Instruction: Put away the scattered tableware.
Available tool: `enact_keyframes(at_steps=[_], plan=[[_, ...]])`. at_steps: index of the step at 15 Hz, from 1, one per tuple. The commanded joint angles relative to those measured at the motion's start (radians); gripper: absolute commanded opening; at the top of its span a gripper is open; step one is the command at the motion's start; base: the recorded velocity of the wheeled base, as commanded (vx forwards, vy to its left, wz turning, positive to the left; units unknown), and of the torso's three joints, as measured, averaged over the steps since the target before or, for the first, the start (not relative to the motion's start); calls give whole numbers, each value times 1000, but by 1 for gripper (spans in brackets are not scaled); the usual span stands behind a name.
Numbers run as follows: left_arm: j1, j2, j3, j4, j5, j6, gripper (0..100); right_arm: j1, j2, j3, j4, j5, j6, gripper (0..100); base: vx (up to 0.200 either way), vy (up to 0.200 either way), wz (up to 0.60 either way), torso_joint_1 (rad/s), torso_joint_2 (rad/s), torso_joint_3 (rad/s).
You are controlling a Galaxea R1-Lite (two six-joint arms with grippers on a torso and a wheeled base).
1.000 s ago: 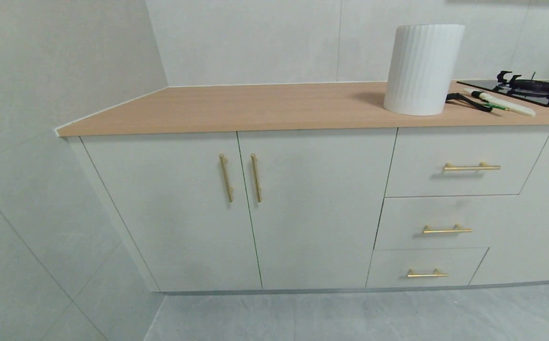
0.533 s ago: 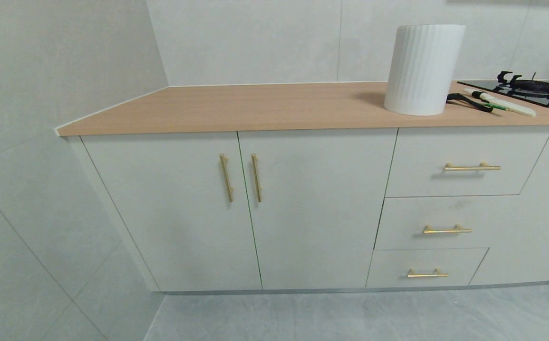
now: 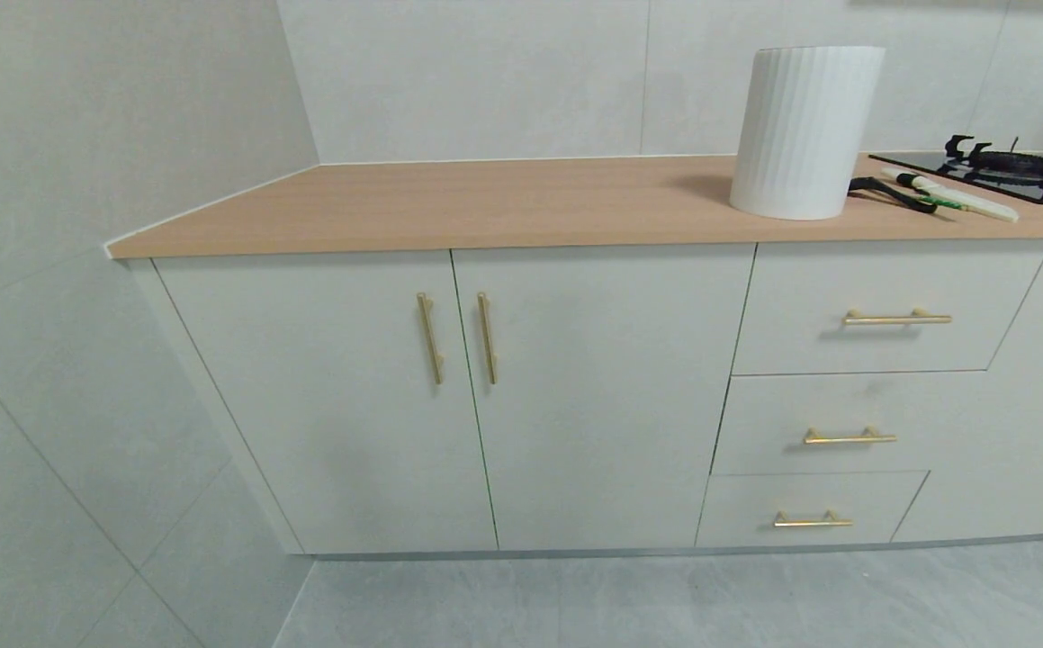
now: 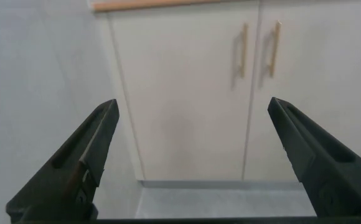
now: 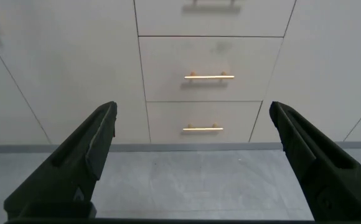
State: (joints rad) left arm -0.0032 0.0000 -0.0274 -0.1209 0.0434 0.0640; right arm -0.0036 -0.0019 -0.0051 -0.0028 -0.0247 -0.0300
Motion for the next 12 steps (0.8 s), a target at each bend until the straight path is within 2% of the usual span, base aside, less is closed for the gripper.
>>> enact_keyframes(at_steps=[1,2,3,6,7,8,9,10,12], plan=[[0,0,27,56,-4,11,100,1,3,4,4,19,1,100,0,0,0,0,0,0],[0,0,27,90,-2,10,100,1,3,4,4,20,1,100,0,0,0,0,0,0],[0,0,26,95,-7,-30,100,1,2,4,4,20,4,100,0,0,0,0,0,0],[0,0,27,107,-25,-56,100,1,2,5,4,19,13,100,0,0,0,0,0,0],[0,0,27,133,-71,-33,100,1,2,5,4,20,13,100,0,0,0,0,0,0],[0,0,26,136,-88,16,100,1,2,4,3,19,13,100,0,0,0,0,0,0],[0,0,26,136,-109,42,100,1,2,5,3,20,13,100,0,0,0,0,0,0],[0,0,26,136,-122,36,100,1,2,5,4,20,13,100,0,0,0,0,0,0],[0,0,26,136,-120,0,100,1,2,5,3,20,13,100,0,0,0,0,0,0]])
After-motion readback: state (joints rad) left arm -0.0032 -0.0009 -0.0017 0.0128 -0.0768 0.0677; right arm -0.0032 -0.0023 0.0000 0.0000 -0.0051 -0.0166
